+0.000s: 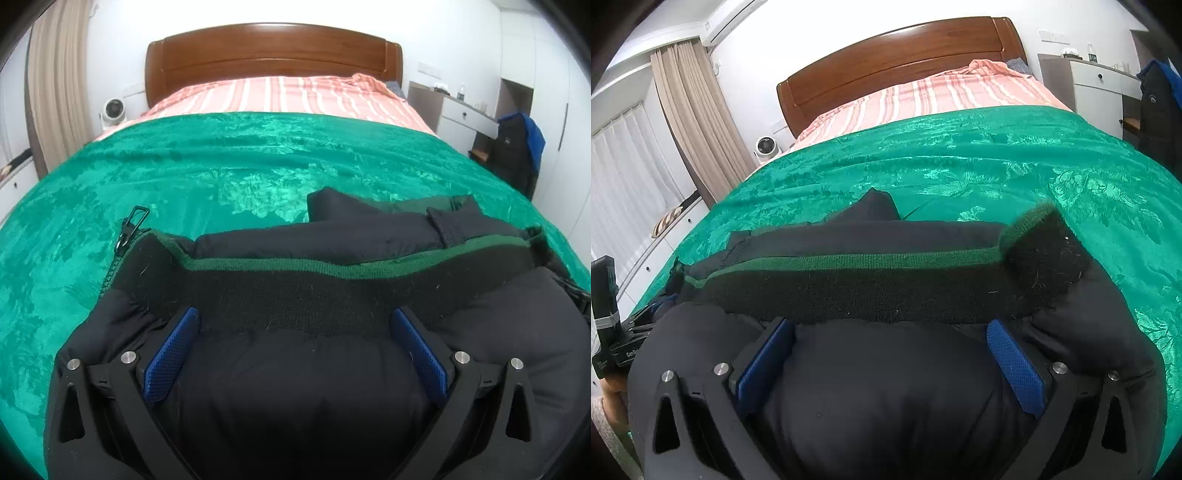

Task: Fold large clothes
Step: 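Lift the hem with both grippers and fold it over toward the hood, then open both grippers and press the folded jacket flat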

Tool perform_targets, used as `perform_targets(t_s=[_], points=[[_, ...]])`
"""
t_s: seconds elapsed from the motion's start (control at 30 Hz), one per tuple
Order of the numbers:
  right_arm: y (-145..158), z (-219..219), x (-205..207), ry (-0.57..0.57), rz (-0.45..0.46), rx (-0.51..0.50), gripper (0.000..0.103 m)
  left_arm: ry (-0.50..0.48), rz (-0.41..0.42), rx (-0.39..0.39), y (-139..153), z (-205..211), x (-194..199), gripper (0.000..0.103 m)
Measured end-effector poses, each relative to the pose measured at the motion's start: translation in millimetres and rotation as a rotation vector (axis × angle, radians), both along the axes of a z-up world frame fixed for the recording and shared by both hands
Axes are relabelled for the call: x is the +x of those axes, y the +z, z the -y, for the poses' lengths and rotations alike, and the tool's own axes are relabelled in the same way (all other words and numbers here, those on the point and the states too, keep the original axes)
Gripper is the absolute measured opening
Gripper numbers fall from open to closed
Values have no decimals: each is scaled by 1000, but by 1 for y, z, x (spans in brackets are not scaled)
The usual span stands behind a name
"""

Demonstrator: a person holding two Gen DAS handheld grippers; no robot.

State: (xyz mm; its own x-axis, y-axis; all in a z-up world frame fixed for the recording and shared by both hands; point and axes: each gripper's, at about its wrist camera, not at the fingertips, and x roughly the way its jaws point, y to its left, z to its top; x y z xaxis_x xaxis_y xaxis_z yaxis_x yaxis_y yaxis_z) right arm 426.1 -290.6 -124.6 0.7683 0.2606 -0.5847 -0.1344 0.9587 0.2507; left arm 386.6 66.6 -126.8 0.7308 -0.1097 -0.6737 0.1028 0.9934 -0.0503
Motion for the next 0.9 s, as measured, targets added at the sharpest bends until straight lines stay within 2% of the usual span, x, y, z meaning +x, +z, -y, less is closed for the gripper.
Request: perform_targets(t_s=[0.57,0.67,0.73,0.8,0.9], points=[[2,-1,4,-7,-22,-2,103,1,-13,-1,-5,3,5,102],[4,-2,5,-8,-32,-13,103,-13,-64,-10,4,0,7,102],[5,-2,4,-10,-32,-13,103,-26,-107,-44,22,-9,-1,102],[5,-1,3,-10,-27,-5,103,-17,-44,-73,42,-24,-24,102],[6,0,3,-11,-28,-3,103,57,50,-5,53,-49,-57,102]])
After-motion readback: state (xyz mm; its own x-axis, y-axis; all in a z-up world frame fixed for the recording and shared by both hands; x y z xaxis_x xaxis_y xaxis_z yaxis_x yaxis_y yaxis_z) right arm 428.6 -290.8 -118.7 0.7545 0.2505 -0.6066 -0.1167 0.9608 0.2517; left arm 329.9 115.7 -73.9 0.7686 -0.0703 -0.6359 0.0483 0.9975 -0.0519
